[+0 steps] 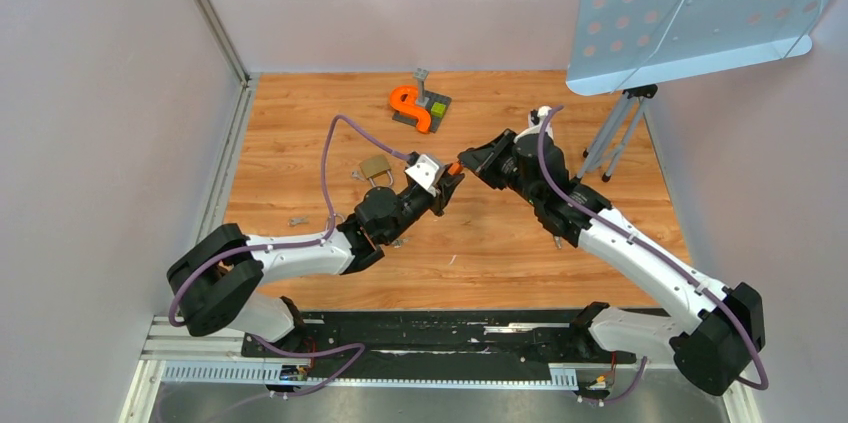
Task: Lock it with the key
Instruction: Pick up the lock from the center of the board, then lock the lock.
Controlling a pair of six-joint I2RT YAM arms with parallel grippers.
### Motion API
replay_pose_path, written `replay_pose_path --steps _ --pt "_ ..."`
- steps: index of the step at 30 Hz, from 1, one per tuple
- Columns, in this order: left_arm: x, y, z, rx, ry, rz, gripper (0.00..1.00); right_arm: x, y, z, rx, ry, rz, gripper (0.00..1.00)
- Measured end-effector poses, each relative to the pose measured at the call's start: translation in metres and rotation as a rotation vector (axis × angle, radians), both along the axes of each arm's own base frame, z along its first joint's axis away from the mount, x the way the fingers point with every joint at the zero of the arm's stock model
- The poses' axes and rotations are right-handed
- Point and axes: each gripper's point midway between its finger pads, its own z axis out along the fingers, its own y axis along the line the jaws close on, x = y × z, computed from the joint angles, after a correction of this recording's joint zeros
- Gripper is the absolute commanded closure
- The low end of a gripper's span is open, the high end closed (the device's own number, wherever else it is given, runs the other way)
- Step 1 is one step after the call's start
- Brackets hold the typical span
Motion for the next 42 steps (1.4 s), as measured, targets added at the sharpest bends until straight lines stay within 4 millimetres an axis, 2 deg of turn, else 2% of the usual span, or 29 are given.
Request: replay_pose_path --steps 1,4,5,13,19,22,24,27,32,34,42 --pt "0.0 0.001 -0.001 0.001 0.003 0.004 1.0 0.0 0.0 -0.001 0.0 0.003 0.0 0.86" --pt "0.001 0.003 -0.004 0.014 0.015 0.016 1.0 0.001 0.002 -0.004 0.001 0.015 -0.001 0.45" --pt "0.001 0.004 -0.005 0.018 0.019 0.021 1.0 0.001 0.002 -0.004 0.012 0.022 -0.003 0.41" --pt "0.009 0.024 -0.018 0.087 0.071 0.091 1.0 -0.008 -0.002 -0.003 0.011 -0.012 0.022 0.43" --pt "0.014 0.046 -0.027 0.164 0.153 0.019 1.0 -0.018 -0.007 0.008 -0.09 -0.17 0.118 0.43" --pt "0.01 0.048 -0.017 0.203 0.195 -0.099 1.0 -0.028 0.001 0.016 -0.15 -0.279 0.244 0.42" --pt "0.004 0.049 -0.006 0.228 0.207 -0.179 1.0 -0.036 0.008 0.019 -0.17 -0.326 0.328 0.38" --pt "-0.014 0.05 0.013 0.261 0.211 -0.311 1.0 -0.046 0.019 0.025 -0.192 -0.389 0.442 0.29" --pt "-0.037 0.065 0.031 0.298 0.225 -0.458 1.0 -0.055 0.023 0.027 -0.227 -0.462 0.528 0.28" --pt "-0.039 0.071 0.034 0.306 0.235 -0.492 1.0 -0.058 0.022 0.03 -0.238 -0.488 0.539 0.32" --pt "-0.059 0.079 0.036 0.361 0.258 -0.639 1.0 -0.071 0.026 0.036 -0.25 -0.569 0.632 0.61"
